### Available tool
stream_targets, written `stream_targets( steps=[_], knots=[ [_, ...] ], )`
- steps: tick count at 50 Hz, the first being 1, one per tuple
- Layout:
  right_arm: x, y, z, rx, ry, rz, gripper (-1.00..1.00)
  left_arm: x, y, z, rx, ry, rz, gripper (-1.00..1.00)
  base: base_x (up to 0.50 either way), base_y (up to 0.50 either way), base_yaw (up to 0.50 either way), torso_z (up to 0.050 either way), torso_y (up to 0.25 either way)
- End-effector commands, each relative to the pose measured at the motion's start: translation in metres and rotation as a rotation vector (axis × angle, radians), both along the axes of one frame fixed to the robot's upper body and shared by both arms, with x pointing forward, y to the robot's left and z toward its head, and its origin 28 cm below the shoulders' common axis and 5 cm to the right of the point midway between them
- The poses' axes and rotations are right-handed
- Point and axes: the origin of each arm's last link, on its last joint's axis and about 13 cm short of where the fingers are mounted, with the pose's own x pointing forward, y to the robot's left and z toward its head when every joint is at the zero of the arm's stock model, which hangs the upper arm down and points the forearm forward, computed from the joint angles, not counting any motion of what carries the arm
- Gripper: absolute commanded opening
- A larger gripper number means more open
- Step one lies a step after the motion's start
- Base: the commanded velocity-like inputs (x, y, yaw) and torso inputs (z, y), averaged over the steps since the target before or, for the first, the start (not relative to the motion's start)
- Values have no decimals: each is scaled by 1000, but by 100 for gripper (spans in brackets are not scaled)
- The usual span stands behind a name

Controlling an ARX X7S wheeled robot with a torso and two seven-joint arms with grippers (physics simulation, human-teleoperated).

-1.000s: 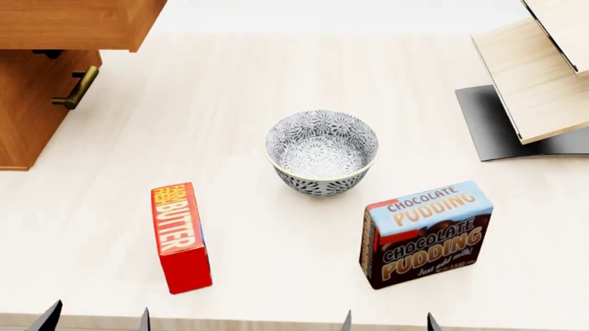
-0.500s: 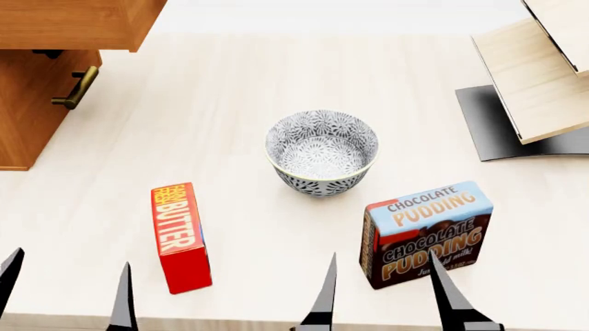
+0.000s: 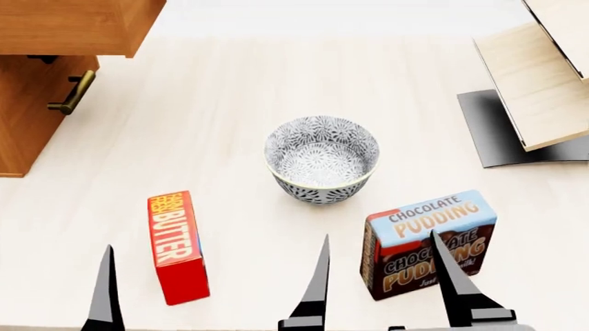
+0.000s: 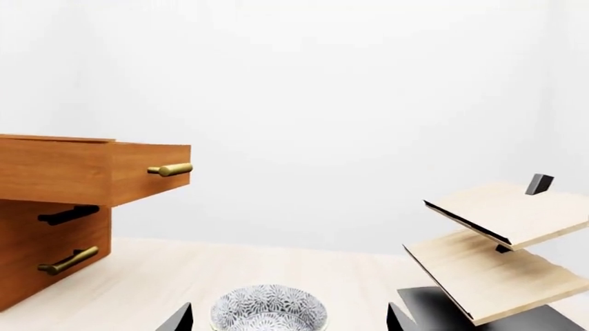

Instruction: Close the top drawer of the cabinet.

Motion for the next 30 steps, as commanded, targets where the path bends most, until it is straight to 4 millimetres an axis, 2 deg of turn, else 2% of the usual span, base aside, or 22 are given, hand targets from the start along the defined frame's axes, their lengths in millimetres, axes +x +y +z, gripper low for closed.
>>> stream_targets(
  steps=[1,30],
  knots=[
    [-2,0,2,8,16,27,100,-1,0,2,-4,-3,-5,100,500,0,0,0,0],
    [-2,-2,2,31,21,33,100,-3,-2,4,-8,-6,-14,100,500,0,0,0,0]
  ],
)
